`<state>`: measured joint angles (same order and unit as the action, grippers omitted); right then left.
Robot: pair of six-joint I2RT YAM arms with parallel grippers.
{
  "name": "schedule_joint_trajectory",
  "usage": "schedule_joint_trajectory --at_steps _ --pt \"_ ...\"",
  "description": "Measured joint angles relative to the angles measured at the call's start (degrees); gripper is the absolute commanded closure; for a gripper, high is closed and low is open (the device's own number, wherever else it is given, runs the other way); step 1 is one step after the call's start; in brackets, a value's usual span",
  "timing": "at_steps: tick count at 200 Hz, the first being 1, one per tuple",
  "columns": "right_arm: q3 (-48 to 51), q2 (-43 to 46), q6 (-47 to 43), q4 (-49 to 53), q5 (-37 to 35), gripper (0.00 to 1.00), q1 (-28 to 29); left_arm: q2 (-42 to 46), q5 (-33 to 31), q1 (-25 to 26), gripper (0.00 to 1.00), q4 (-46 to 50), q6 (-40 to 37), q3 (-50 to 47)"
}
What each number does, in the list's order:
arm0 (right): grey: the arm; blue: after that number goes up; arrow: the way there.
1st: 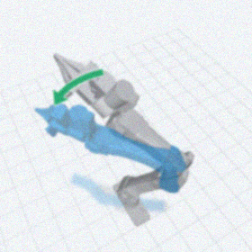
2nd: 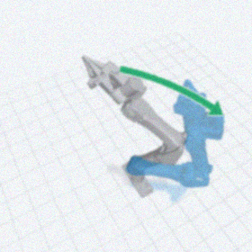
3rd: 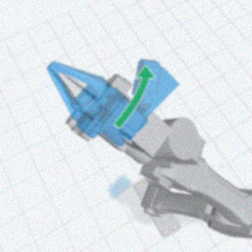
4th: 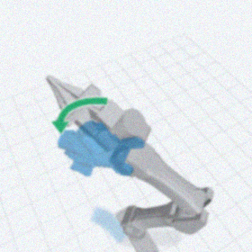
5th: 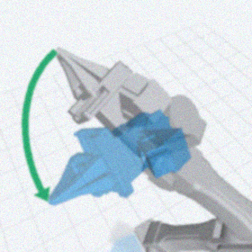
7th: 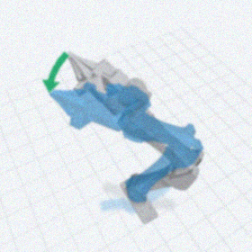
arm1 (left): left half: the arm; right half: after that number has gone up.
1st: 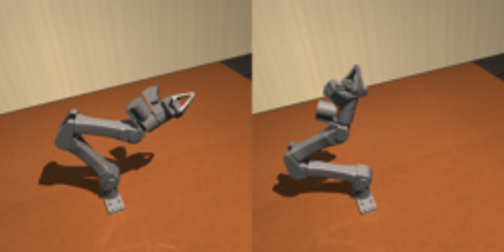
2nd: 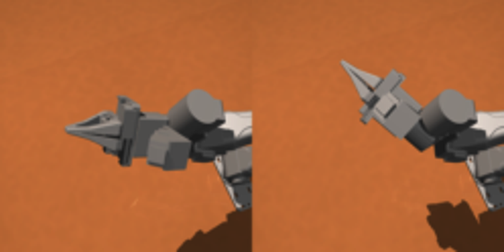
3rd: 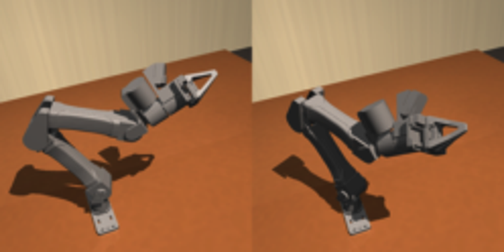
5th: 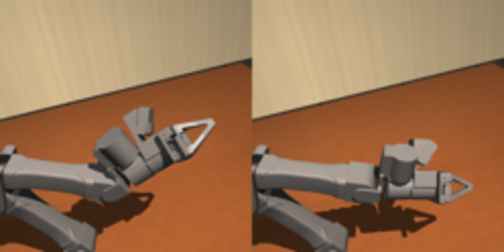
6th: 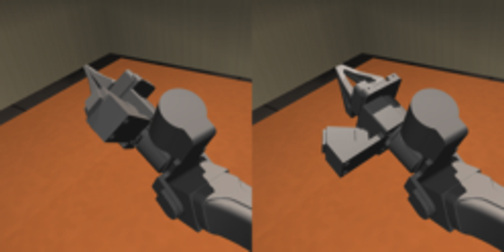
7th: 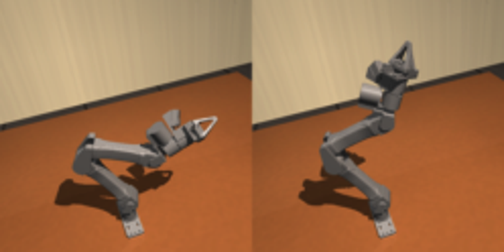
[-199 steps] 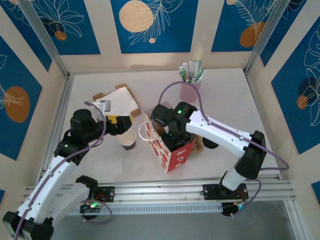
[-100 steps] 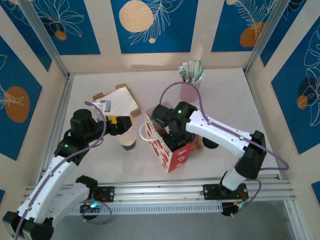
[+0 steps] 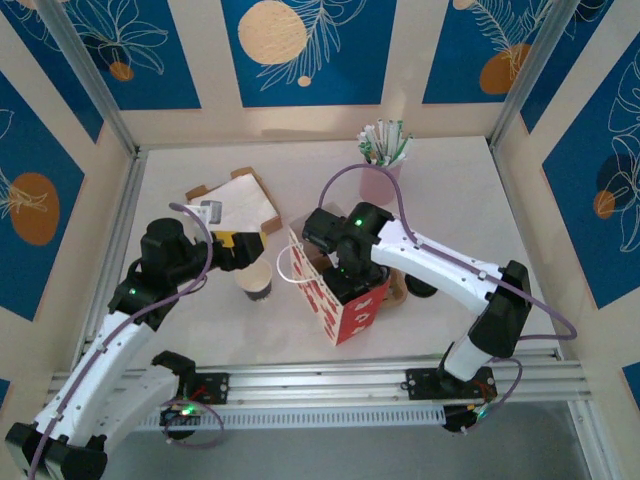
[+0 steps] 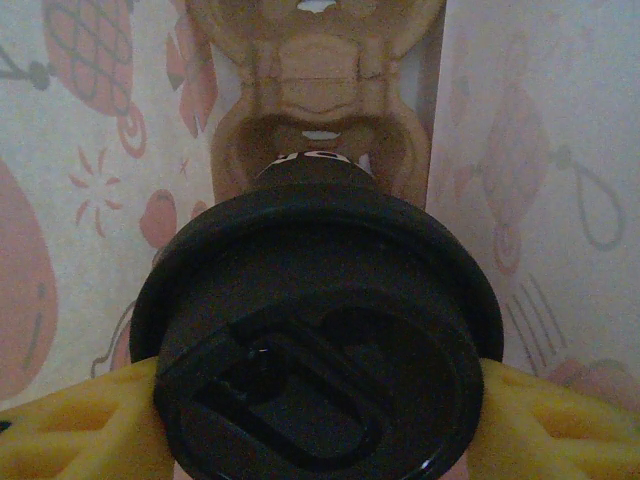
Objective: Pack the takeout coffee
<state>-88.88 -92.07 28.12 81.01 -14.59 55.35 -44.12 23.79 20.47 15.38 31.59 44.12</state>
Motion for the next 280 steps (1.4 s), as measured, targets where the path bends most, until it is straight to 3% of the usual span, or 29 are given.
schedule_joint_trajectory --at_steps 280 --pt "2.62 -0.07 -1.09 -4.42 0.70 0.42 -1.14 -0.35 0.20 0.00 0.01 -0.07 0.00 0.00"
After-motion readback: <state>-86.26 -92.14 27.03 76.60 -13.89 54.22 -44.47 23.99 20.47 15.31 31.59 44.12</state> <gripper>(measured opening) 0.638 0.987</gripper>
